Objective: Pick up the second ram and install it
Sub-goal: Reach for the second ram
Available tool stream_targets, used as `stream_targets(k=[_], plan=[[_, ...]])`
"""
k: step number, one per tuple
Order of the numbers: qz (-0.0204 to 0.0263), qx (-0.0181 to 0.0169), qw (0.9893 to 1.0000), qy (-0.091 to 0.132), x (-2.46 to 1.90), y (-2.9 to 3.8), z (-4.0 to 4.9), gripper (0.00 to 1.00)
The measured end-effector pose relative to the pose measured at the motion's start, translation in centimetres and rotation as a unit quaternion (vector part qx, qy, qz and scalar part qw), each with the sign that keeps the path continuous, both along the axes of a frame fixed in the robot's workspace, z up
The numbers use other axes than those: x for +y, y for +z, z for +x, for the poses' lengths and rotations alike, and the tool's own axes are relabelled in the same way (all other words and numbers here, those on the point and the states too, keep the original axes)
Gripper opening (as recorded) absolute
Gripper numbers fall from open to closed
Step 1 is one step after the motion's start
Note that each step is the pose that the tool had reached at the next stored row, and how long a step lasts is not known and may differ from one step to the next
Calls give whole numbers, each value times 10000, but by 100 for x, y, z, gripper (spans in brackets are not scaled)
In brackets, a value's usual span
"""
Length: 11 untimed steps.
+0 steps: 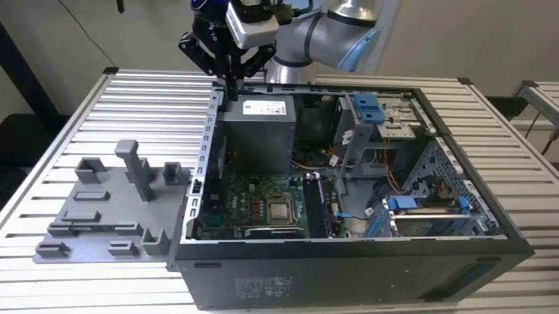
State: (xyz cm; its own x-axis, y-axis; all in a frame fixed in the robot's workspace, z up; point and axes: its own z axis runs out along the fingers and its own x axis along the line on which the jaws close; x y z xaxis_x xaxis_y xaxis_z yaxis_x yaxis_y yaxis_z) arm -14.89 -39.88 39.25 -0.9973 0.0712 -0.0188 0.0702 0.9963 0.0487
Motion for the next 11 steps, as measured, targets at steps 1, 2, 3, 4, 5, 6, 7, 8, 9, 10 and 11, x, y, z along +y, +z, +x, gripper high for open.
stream_targets(k=[1, 2, 3, 4, 5, 6, 7, 8, 9, 10, 11], plan=[[0, 0, 10000, 0, 0, 0, -11, 11], [0, 0, 10000, 0, 0, 0, -22, 11], [0, 0, 10000, 0, 0, -1, -33, 11], [0, 0, 10000, 0, 0, -1, -43, 11], [0, 0, 10000, 0, 0, -1, -51, 11], [1, 0, 10000, 0, 0, -1, -56, 11], [0, 0, 10000, 0, 0, -1, -62, 11], [0, 0, 10000, 0, 0, 0, -70, 11], [0, 0, 10000, 0, 0, 0, -78, 11], [0, 0, 10000, 0, 0, 0, -86, 11], [0, 0, 10000, 0, 0, -1, -91, 11]])
